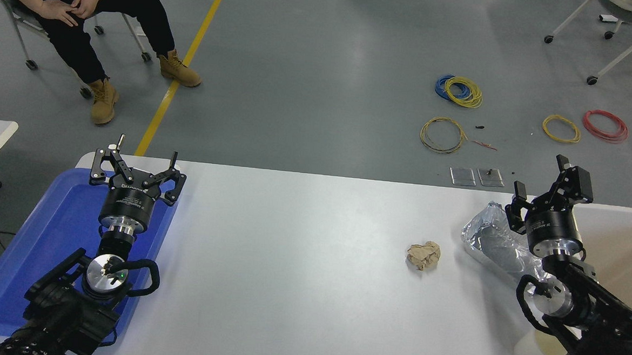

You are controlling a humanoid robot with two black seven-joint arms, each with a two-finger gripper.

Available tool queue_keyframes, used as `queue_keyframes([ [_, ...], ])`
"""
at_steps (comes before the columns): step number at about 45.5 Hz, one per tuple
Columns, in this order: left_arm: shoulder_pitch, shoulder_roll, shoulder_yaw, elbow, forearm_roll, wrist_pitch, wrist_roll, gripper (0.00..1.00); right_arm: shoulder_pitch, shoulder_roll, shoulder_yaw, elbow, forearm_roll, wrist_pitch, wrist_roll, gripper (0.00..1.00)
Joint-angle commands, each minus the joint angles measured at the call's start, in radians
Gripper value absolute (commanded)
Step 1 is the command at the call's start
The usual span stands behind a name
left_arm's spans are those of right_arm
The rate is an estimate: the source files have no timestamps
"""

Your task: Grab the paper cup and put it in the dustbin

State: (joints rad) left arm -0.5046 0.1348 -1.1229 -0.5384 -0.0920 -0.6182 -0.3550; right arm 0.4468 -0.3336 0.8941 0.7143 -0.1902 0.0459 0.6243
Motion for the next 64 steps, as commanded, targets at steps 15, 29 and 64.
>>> queue_keyframes([
  [15,0.000,-0.001,0.000,0.000,0.000,0.000,-0.001,1.00,0.050,-0.007,-0.018,-0.003,0.000,-0.001,0.000,1.00],
  [29,0.000,0.000,0.000,0.000,0.000,0.000,-0.001,1.00,0.050,-0.012,-0.009,-0.006,0.002,-0.011,0.002,1.00],
  [64,0.000,0.000,0.000,0.000,0.000,-0.002,0.001,1.00,0.329,-0.248,-0.486,-0.003,0.169,-0.017,-0.046,1.00],
])
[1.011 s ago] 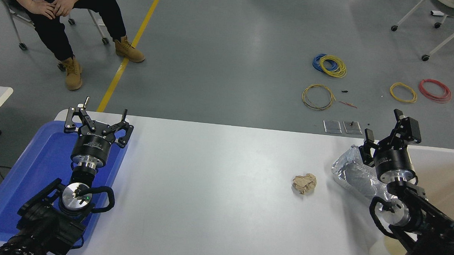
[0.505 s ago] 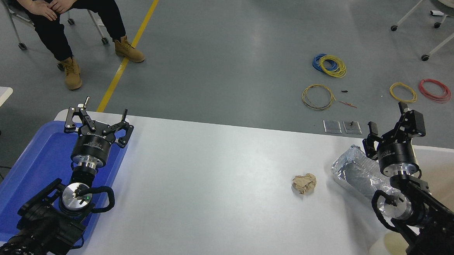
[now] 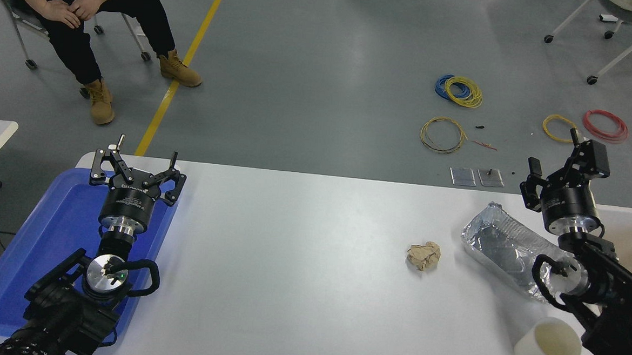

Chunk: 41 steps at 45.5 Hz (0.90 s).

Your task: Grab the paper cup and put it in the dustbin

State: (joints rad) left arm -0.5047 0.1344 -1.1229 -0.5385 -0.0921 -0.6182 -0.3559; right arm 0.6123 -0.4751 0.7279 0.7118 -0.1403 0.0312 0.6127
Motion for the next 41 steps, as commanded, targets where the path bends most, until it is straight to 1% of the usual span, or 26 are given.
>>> queue_keyframes([
  [1,0.000,0.001,0.000,0.000,0.000,0.000,0.002,1.00,0.188,-0.111,-0.368,0.000,0.132,-0.004,-0.036,1.00],
  [4,0.000,-0.001,0.000,0.000,0.000,-0.002,0.000,1.00,0.256,-0.129,-0.500,0.000,0.162,-0.020,-0.041,1.00],
  [8,0.000,-0.001,0.000,0.000,0.000,-0.002,0.002,1.00,0.329,-0.152,-0.645,0.005,0.166,-0.042,-0.057,1.00],
  [17,0.000,-0.001,0.000,0.000,0.000,-0.002,0.002,1.00,0.472,-0.209,-0.935,0.020,0.142,-0.037,-0.160,1.00],
  [20,0.000,-0.001,0.000,0.000,0.002,-0.002,0.002,1.00,0.547,-0.217,-1.080,0.026,0.137,-0.031,-0.195,1.00],
  [26,0.000,0.001,0.000,0.000,0.000,-0.002,0.002,1.00,0.671,-0.218,-1.323,0.055,0.127,-0.027,-0.215,1.00],
  [31,0.000,0.001,0.000,0.000,0.000,-0.002,0.002,1.00,0.759,-0.217,-1.485,0.096,0.090,-0.017,-0.241,1.00],
  [35,0.000,0.001,0.000,0.000,0.002,-0.002,0.002,1.00,0.817,-0.217,-1.578,0.133,0.028,-0.001,-0.254,1.00],
  [41,0.000,-0.001,0.000,0.000,0.000,-0.002,0.002,1.00,0.921,-0.215,-1.714,0.201,-0.111,0.058,-0.255,1.00],
])
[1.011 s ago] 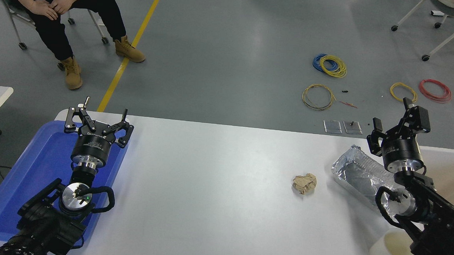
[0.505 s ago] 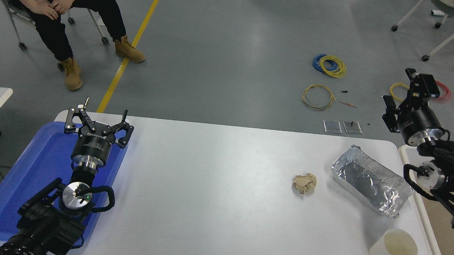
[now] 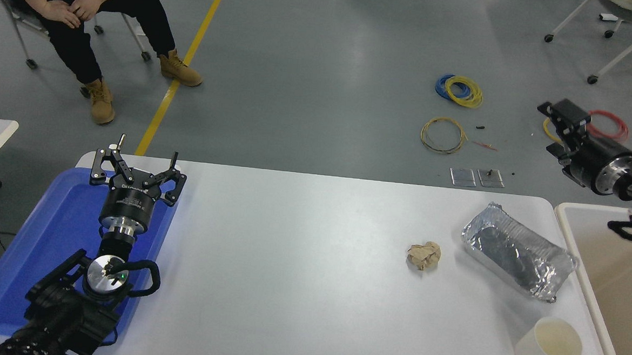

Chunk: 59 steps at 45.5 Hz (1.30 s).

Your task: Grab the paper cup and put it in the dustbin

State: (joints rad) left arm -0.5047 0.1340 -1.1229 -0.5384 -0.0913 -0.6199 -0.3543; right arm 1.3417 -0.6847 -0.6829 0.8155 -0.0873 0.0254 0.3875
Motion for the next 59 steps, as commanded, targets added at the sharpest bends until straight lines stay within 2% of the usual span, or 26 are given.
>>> queue_keyframes([
  [1,0.000,-0.001,0.000,0.000,0.001,0.000,0.000,1.00,0.209,-0.006,-0.323,0.111,-0.184,0.076,-0.030,1.00],
  [11,0.000,-0.001,0.000,0.000,0.001,0.000,0.000,1.00,0.355,-0.009,-0.457,0.197,-0.344,0.195,-0.027,1.00],
  [24,0.000,0.001,0.000,0.000,-0.001,0.000,0.000,1.00,0.498,-0.018,-0.629,0.367,-0.500,0.266,-0.018,1.00],
  [37,0.000,-0.001,0.000,0.000,-0.001,0.000,0.000,1.00,0.585,-0.117,-0.716,0.493,-0.652,0.341,-0.018,1.00],
  [52,0.000,0.001,0.000,0.000,-0.001,0.000,0.000,1.00,0.590,-0.248,-0.742,0.528,-0.801,0.343,-0.018,1.00],
  [59,0.000,-0.001,0.000,0.000,-0.001,0.000,0.000,1.00,0.590,-0.289,-0.741,0.544,-0.812,0.343,-0.018,1.00],
])
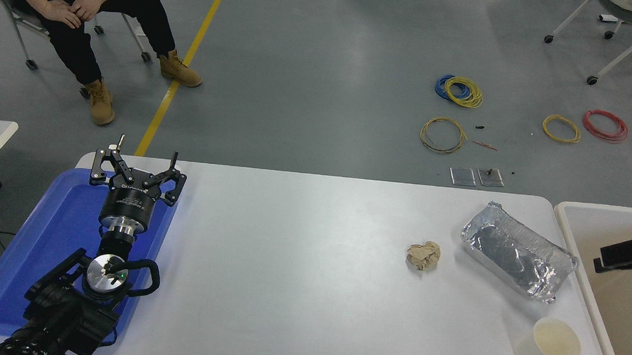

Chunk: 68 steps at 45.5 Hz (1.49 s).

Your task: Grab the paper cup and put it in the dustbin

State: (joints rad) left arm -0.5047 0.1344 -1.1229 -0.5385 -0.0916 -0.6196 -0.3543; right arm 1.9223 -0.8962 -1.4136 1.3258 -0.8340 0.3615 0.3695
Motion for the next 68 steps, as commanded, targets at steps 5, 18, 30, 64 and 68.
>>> queue_keyframes([
  [5,0.000,-0.001,0.000,0.000,0.000,0.000,0.000,1.00,0.009,-0.093,-0.005,0.043,-0.065,0.005,0.000,1.00],
  [18,0.002,0.001,0.000,0.000,0.000,0.000,0.000,1.00,-0.031,-0.096,0.015,0.056,-0.065,-0.007,0.000,1.00],
  [30,0.000,0.001,0.000,0.000,0.001,0.000,0.000,1.00,-0.213,-0.095,0.142,0.046,-0.060,-0.059,-0.001,1.00],
  [64,0.002,0.001,0.000,0.000,0.001,0.000,0.000,1.00,-0.626,-0.030,0.361,-0.102,0.053,-0.265,-0.007,1.00],
  [68,0.002,-0.001,0.000,0.000,0.000,0.000,0.000,1.00,-0.641,-0.015,0.361,-0.108,0.067,-0.280,-0.006,1.00],
])
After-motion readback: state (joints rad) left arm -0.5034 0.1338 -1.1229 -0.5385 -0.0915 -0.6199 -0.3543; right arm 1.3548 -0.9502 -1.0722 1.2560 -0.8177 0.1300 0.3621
